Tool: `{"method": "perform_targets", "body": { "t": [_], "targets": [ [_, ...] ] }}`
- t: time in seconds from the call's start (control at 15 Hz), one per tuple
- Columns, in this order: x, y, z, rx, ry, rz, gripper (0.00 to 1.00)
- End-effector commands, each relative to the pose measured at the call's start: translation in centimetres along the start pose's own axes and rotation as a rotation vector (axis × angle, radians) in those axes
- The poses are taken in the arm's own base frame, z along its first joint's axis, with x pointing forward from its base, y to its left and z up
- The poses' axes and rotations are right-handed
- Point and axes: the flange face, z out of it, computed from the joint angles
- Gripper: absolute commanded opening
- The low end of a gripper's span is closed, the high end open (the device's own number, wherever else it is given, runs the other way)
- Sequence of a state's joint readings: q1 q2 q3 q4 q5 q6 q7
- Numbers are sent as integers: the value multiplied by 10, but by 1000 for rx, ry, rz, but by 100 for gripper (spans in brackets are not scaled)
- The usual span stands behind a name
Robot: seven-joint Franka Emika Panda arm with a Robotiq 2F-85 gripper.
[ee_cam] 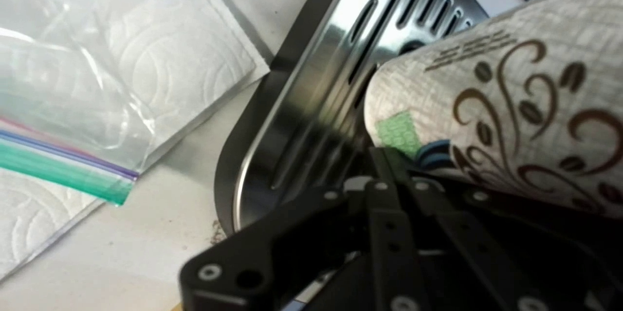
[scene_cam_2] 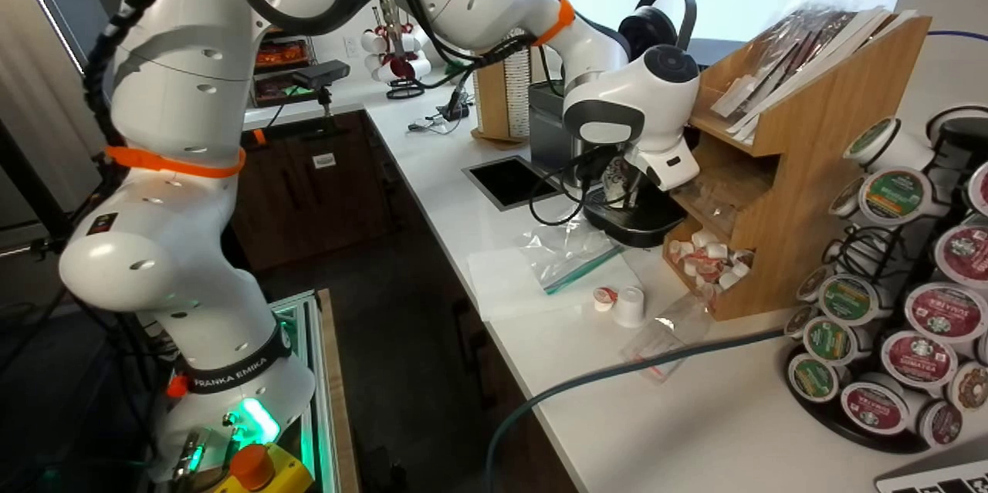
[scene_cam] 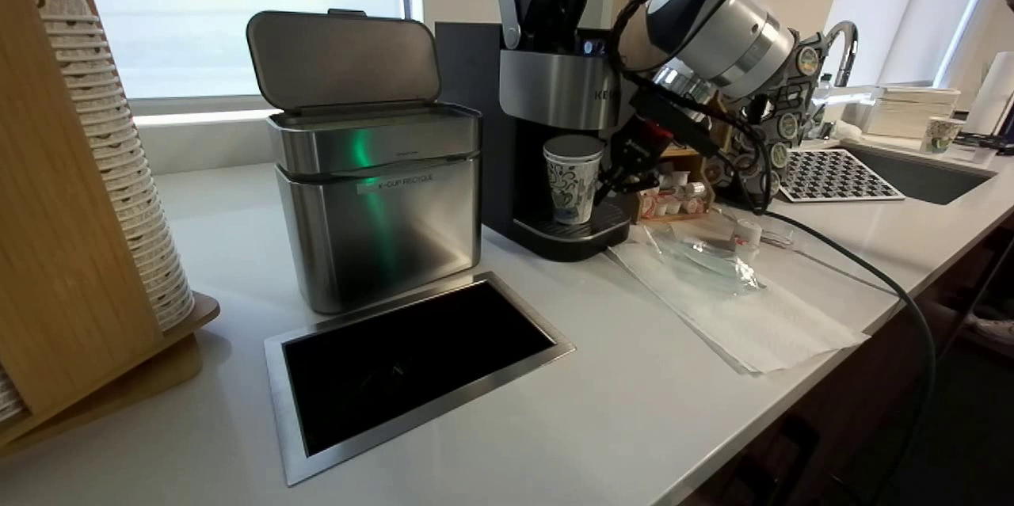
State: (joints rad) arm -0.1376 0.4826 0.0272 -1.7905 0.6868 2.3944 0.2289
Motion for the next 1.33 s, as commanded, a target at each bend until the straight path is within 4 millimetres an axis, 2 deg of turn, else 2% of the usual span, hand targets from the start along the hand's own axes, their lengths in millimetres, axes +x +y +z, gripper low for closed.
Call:
{"method": "perform_targets", "body": {
  "t": [0.0,1.27],
  "targets": [
    [2,-1,5,-18,-39,14,0],
    [-3,-7,7,-19,-74,3,0]
  ]
}}
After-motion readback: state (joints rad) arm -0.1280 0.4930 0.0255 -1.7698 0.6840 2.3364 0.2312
